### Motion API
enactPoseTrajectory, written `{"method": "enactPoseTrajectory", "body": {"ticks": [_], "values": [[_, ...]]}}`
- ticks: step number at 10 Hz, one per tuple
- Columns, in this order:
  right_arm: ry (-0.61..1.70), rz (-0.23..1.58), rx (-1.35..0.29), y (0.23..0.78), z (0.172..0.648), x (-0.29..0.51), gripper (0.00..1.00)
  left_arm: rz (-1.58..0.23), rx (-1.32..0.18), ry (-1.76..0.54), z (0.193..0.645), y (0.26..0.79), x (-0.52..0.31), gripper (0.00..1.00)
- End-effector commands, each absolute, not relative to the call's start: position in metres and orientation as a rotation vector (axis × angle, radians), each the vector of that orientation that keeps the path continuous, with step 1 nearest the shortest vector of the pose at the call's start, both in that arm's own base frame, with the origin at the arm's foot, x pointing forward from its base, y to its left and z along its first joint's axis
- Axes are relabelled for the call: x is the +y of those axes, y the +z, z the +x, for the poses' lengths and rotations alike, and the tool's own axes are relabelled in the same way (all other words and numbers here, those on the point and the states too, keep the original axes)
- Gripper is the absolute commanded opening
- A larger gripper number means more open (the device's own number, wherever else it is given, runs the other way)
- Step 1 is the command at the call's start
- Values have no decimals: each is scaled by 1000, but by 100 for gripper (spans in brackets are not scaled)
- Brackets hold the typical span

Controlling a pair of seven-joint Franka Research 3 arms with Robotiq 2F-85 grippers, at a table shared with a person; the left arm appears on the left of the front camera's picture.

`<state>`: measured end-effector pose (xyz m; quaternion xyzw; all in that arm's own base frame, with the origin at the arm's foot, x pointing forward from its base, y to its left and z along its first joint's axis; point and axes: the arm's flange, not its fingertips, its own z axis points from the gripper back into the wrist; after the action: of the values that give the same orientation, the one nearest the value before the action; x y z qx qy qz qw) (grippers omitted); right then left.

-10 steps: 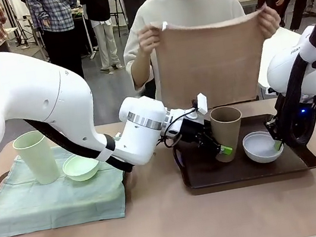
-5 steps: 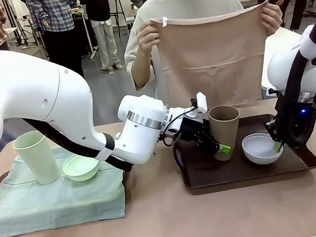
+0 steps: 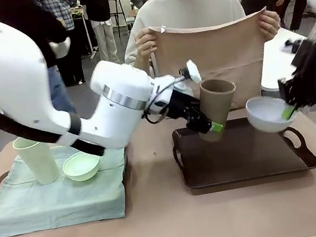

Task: Set up a tray with a mat and arrange the tableware.
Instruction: Pick up the Picnic Bowl and Reusable plastic cup from the Handle tray in front of the human's position and hold them in the air.

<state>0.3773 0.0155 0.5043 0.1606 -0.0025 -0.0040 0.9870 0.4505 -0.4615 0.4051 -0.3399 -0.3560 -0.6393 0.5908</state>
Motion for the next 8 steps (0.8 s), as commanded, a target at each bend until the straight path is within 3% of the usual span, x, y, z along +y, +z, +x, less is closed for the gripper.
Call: {"method": "enactPoseTrajectory", "body": {"ticks": [1, 4, 8], "values": [[-50, 274, -23, 532, 361, 20, 0, -760, -882, -1465, 411, 443, -443, 0], [-49, 268, -26, 559, 350, 26, 0, -707, -986, -1430, 379, 487, -437, 0], [-35, 286, -46, 562, 346, 26, 0, -735, -961, -1472, 391, 495, -443, 0]]}}
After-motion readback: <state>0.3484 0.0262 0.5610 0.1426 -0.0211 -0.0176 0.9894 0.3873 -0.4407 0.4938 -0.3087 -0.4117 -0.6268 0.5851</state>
